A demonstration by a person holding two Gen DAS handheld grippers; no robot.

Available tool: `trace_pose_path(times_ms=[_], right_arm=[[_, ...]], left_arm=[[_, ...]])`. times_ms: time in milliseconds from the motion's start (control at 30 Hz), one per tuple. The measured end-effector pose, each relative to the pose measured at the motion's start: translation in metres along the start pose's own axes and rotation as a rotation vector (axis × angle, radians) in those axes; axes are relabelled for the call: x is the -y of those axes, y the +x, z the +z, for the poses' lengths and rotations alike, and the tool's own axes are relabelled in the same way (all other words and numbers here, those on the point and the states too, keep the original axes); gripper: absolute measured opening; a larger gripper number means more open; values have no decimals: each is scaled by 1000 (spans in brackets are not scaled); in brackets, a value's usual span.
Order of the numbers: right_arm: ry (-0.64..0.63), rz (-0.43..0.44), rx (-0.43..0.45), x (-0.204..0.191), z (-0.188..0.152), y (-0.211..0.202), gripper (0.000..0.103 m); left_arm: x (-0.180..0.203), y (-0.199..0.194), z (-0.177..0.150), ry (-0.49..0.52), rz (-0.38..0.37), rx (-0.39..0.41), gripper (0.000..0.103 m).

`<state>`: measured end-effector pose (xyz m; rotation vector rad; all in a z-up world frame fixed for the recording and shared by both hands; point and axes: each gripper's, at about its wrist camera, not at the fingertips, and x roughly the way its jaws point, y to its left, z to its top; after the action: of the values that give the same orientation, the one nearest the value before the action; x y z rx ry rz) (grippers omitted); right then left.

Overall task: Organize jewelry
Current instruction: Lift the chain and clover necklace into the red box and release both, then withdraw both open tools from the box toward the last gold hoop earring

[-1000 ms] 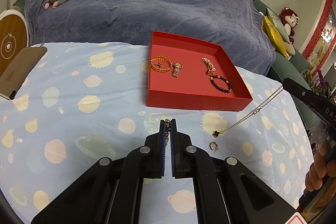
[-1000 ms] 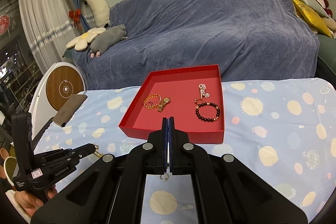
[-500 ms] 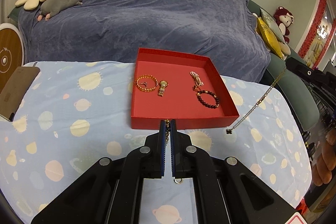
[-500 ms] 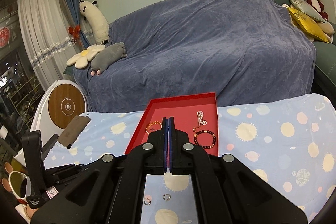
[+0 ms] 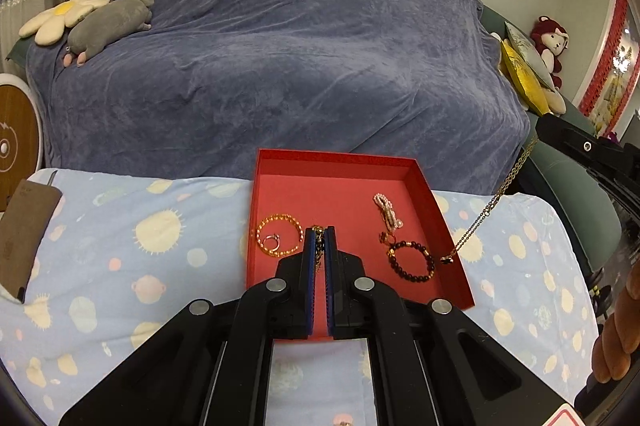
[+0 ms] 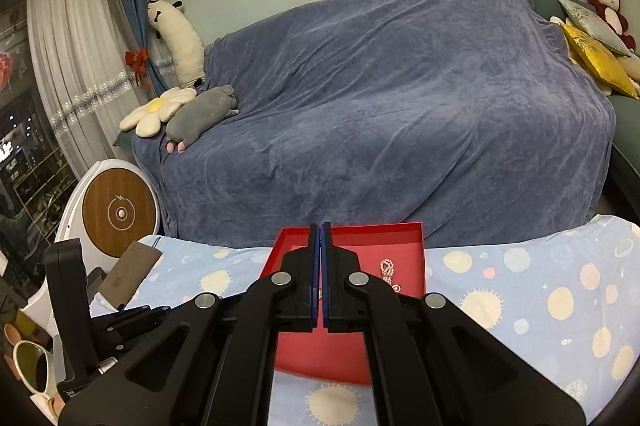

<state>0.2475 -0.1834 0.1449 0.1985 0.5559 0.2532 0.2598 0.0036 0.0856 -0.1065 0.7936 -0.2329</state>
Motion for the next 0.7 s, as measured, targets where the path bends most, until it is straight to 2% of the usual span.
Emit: trace_pose_path(times_ms=[367, 567, 700], right_arm=[[-10, -35, -36, 4, 10, 68, 0], [-16, -49, -79, 5, 3, 105, 0], [-21, -48, -105, 7, -4, 123, 1]], left_arm=[[-4, 64, 37, -17, 4, -24, 2], [-7, 97, 46, -7, 14, -42, 3], [-18, 117, 46, -75, -6, -54, 3]])
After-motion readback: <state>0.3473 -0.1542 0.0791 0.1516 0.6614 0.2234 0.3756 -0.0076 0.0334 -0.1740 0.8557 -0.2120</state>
